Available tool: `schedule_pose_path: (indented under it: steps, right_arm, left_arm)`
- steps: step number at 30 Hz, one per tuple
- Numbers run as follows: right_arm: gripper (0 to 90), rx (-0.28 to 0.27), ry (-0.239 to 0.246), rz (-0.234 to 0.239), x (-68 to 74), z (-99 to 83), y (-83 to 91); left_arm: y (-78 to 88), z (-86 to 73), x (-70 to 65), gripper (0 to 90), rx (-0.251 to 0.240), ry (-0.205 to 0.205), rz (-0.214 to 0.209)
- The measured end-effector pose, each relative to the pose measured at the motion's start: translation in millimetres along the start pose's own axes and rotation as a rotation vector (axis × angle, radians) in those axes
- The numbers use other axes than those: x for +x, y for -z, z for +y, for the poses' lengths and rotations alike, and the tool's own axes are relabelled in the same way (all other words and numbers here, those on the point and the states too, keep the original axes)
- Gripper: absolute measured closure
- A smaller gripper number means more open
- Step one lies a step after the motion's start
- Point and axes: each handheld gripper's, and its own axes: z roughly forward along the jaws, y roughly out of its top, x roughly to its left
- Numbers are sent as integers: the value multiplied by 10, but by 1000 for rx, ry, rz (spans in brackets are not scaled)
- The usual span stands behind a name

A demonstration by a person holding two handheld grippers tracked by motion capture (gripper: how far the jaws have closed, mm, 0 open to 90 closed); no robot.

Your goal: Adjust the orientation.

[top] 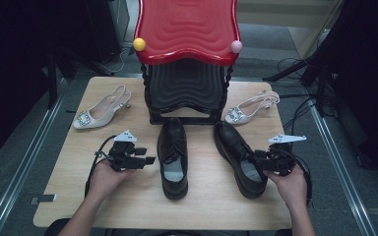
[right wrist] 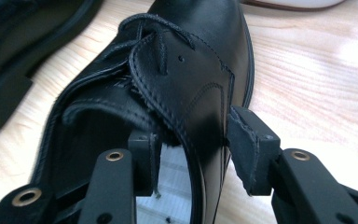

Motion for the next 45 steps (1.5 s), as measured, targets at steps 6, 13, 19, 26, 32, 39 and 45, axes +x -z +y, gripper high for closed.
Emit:
schedule_pose_path:
  steps: [6, 13, 19, 26, 32, 39, 45]
  right_arm:
    - [694, -1, 27, -57, 39, 35, -66]
    - [828, -20, 45, -106, 137, 107, -28]
    - [826, -35, 66, -63, 335, 211, -79]
    - [825, -49, 81, -28, 531, 353, -237]
    - [817, -29, 68, -48, 594, 409, -370]
    - [765, -11, 67, -50, 706, 432, -478]
    - [700, 10, 93, -2, 808, 389, -512]
  left_arm:
    - [20, -17, -6, 432, 5, 4, 11]
    - [49, -44, 6, 432, -1, 12, 12]
    - [84, -82, 2, 431, -7, 25, 21]
    - [134, -149, -4, 431, -11, 36, 36]
    - [167, -196, -10, 431, -15, 47, 40]
    - [163, -217, -36, 431, -11, 42, 40]
    - [138, -206, -54, 431, -9, 42, 31]
